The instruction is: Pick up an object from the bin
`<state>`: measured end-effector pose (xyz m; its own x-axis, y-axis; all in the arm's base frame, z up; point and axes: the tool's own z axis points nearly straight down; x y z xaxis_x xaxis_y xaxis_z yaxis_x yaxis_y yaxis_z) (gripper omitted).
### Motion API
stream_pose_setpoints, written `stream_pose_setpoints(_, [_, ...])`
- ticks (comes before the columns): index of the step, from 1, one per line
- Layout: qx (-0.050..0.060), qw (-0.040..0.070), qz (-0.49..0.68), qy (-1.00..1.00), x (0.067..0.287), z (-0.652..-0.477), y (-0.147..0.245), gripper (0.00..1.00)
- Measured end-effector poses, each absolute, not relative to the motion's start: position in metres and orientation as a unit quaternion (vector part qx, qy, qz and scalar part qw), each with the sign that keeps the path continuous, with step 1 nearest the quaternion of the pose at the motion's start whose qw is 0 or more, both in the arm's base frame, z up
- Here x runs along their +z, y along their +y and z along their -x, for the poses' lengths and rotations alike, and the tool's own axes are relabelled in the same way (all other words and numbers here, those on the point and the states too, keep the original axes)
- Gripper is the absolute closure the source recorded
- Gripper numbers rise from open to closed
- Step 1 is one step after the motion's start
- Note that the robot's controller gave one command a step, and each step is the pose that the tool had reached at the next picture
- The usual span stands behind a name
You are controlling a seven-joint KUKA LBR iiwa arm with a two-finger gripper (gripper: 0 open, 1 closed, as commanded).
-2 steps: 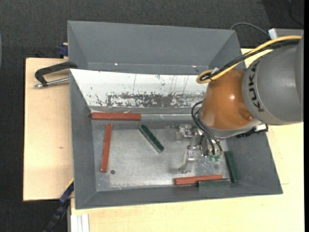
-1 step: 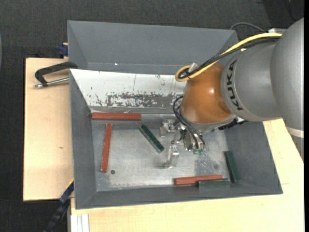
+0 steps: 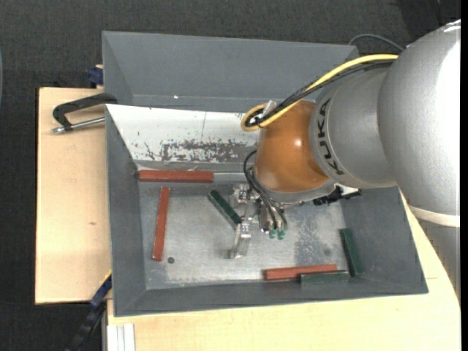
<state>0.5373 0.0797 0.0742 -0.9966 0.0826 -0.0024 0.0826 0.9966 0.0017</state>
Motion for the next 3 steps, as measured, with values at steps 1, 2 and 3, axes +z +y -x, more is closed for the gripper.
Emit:
stream_pose_setpoints(1, [0.002, 0.002, -0.046, 0.999, 0.072, -0.549, 0.095, 0.0])
stream_pose_setpoints(2, [0.001, 0.002, -0.046, 0.999, 0.073, -0.553, 0.094, 0.0])
stream_pose_setpoints(3, [0.002, 0.001, 0.047, 0.999, 0.103, -0.548, 0.106, 0.0])
